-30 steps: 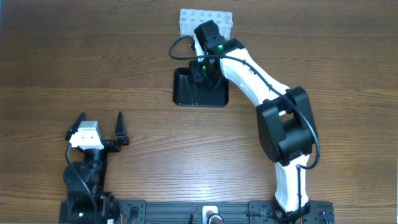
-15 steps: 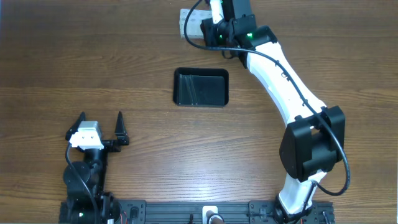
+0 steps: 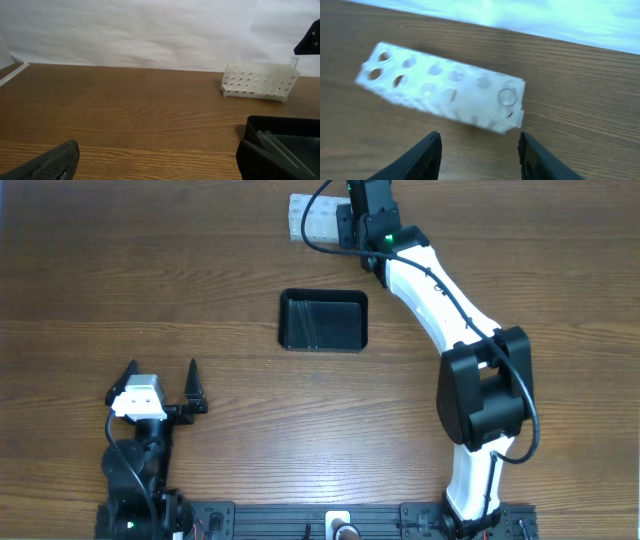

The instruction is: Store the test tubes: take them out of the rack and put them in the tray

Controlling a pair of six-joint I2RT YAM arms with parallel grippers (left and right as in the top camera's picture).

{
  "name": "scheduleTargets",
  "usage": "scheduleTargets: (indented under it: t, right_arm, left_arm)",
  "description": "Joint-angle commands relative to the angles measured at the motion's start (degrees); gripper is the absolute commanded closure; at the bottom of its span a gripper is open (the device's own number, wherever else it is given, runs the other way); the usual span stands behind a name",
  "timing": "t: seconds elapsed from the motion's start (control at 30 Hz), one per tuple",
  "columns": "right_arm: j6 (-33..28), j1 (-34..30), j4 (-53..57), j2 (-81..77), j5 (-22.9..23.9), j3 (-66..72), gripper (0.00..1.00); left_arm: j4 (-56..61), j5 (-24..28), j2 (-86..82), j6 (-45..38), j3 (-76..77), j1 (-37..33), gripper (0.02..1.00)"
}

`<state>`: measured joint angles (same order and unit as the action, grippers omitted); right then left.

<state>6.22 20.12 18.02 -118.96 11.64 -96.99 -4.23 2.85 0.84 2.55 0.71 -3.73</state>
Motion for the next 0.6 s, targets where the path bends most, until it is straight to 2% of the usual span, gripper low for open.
scheduleTargets:
  t: [0.03, 0.6]
  right_arm:
    - [3.2, -1.0, -2.5, -2.4, 3.4, -0.5, 0.498]
    - [3.1, -2.5, -10.6, -7.2, 3.5, -0.5, 0.496]
  left_arm:
    - [0.0, 0.8, -0.5, -0.8, -0.4, -0.3, 0.018]
    - [0.0, 0.8, -0.5, -0.8, -0.4, -0.3, 0.018]
